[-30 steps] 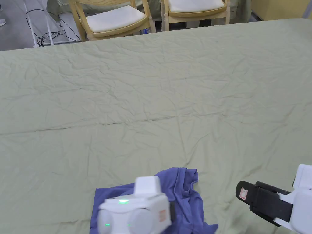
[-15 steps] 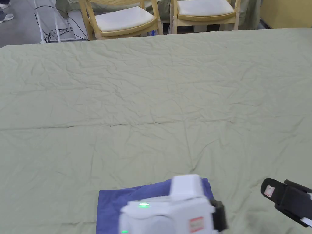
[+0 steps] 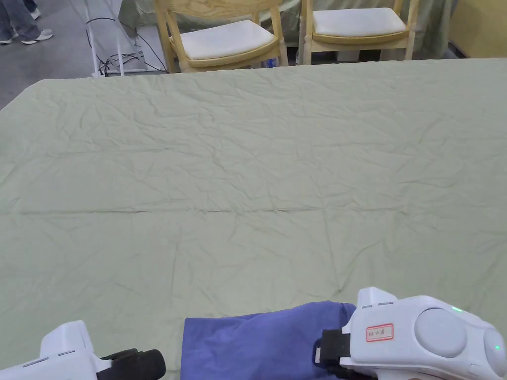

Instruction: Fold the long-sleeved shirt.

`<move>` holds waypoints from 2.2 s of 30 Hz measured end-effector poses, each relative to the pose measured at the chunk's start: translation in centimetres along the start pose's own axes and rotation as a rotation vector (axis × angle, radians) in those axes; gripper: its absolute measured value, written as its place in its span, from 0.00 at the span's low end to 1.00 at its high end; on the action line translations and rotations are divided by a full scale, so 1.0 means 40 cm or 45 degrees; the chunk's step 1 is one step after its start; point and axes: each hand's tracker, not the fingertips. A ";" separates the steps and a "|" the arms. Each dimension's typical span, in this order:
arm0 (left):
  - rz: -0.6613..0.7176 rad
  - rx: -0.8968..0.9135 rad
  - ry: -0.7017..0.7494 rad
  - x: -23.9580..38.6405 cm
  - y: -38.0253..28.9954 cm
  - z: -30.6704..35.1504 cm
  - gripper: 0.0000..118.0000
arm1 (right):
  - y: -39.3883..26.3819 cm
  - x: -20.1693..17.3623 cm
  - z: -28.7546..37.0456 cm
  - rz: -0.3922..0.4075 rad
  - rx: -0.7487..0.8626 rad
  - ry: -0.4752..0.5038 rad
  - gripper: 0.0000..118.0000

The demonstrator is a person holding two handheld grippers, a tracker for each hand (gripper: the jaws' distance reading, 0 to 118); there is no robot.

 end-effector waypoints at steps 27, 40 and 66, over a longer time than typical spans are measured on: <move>-0.052 -0.188 -0.073 0.103 -0.027 -0.232 0.07 | -0.026 0.068 -0.041 -0.133 -0.032 0.015 0.04; -0.124 -0.005 0.132 -0.222 0.257 0.098 0.06 | -0.107 -0.416 0.043 0.259 0.186 0.383 0.04; -0.283 0.210 0.463 -0.358 0.280 0.331 0.03 | -0.124 -0.565 0.121 0.377 0.208 0.426 0.04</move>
